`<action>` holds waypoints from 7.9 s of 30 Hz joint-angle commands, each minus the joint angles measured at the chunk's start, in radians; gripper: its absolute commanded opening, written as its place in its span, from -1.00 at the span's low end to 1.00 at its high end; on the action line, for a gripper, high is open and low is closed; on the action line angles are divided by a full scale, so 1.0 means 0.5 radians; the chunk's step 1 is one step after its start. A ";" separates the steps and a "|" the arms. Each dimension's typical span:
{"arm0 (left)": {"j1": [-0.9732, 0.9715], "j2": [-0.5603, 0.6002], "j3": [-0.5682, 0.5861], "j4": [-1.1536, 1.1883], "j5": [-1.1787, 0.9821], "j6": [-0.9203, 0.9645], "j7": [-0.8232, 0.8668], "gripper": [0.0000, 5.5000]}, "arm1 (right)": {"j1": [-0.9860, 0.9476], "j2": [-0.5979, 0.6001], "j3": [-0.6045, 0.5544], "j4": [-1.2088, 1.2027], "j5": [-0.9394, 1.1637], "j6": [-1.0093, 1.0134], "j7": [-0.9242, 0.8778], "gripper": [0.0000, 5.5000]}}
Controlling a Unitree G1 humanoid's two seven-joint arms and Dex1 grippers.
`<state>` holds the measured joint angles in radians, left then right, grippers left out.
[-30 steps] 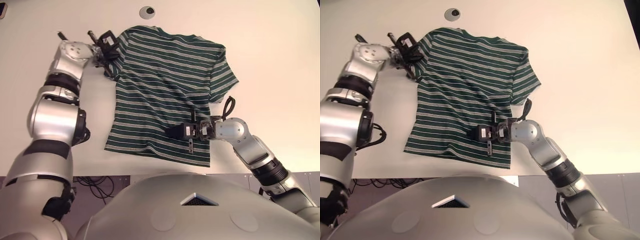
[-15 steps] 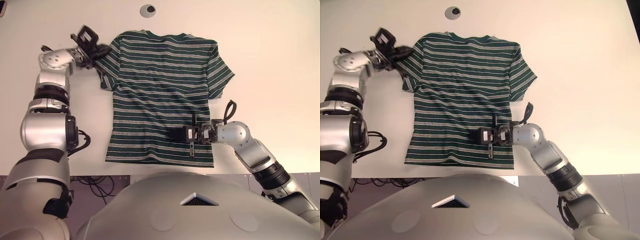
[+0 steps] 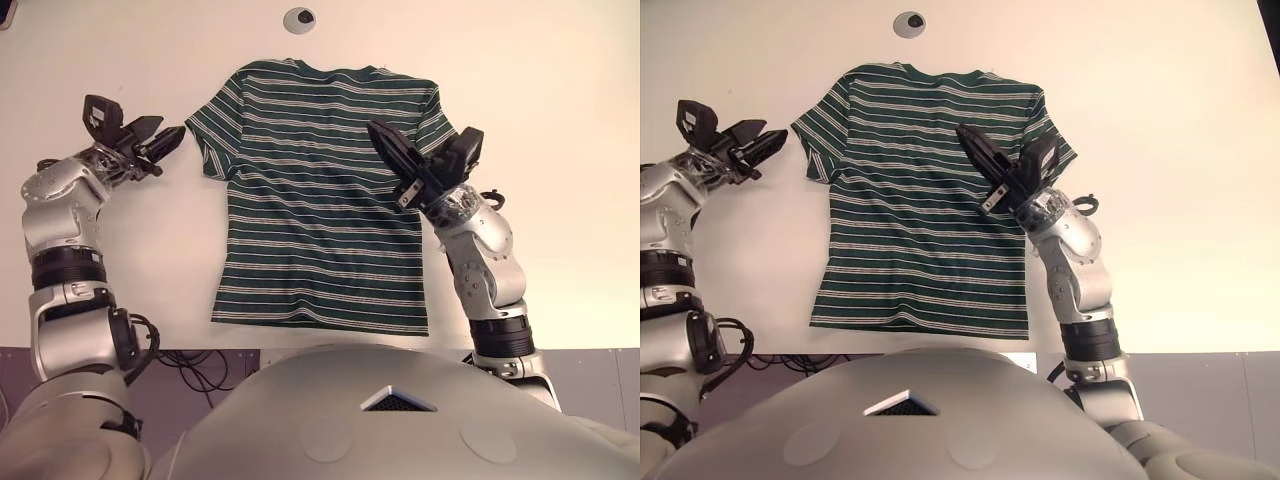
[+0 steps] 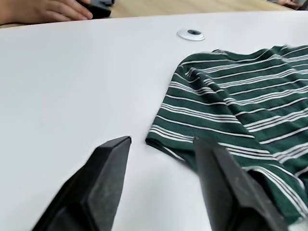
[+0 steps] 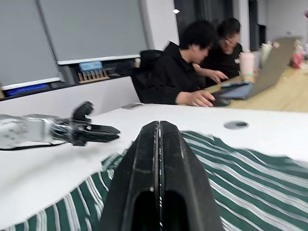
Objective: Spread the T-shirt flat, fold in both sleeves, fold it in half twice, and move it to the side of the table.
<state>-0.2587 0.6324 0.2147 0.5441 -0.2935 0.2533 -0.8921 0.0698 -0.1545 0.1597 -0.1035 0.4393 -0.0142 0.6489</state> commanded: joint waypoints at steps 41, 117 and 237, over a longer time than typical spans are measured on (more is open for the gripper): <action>0.017 -0.105 0.023 -0.269 -0.448 1.119 0.092 -0.98 | -0.145 0.052 0.167 0.575 -0.694 -0.264 -0.233 -1.00; -0.011 -0.422 -0.675 -0.612 0.414 -0.028 0.456 -0.26 | -0.139 0.027 -0.119 0.275 -0.298 0.131 -0.272 -1.00; 1.514 0.864 -0.221 -1.552 0.455 -0.904 -0.569 -0.17 | 0.884 -1.767 -0.420 -0.104 -1.293 -0.927 0.236 0.11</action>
<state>0.4858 1.0535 0.1135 -0.2420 -0.0870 -0.1752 -1.1690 0.4718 -1.0018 -0.0514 -0.1303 -0.2091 -0.4927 0.7191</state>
